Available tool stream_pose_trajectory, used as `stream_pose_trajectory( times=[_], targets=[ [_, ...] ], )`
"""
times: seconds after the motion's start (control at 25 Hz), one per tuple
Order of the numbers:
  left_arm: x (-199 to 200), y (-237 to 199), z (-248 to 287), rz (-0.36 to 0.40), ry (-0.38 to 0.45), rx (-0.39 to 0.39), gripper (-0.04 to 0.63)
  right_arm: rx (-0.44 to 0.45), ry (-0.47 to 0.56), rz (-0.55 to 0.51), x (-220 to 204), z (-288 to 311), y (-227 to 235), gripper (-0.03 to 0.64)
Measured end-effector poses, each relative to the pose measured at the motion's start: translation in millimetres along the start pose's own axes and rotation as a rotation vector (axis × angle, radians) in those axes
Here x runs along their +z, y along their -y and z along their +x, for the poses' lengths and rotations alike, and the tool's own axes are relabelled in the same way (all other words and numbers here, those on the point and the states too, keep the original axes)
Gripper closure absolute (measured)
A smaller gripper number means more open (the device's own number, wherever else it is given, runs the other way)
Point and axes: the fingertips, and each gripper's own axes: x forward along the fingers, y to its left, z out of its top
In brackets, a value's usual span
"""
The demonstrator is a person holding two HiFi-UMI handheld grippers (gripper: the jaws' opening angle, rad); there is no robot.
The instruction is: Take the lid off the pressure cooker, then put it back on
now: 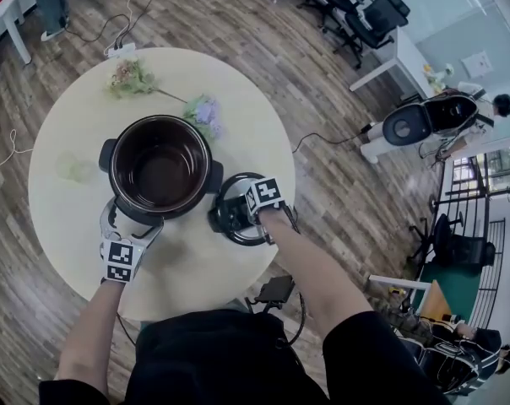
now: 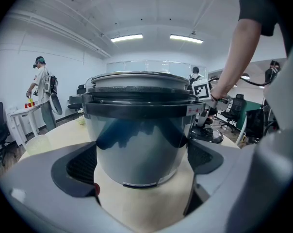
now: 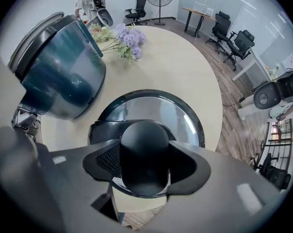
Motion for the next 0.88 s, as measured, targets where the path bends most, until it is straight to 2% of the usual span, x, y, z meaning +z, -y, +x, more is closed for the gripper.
stream_pose_trajectory(
  times=[0.32, 0.48, 0.64, 0.88],
  targets=[
    [-1, 2, 3, -0.004, -0.006, 0.001, 0.017, 0.004, -0.012, 0.004, -3, 2, 3, 0.331],
    [-4, -1, 3, -0.004, -0.001, 0.0, 0.017, 0.025, -0.017, 0.054, -4, -5, 10, 0.331],
    [-4, 0, 2, -0.007, 0.002, -0.004, 0.017, 0.042, -0.029, 0.089, 0, -30, 29, 0.331],
    [-6, -2, 1, -0.01, 0.002, -0.001, 0.017, -0.009, -0.026, 0.092, 34, -93, 66, 0.331]
  ],
)
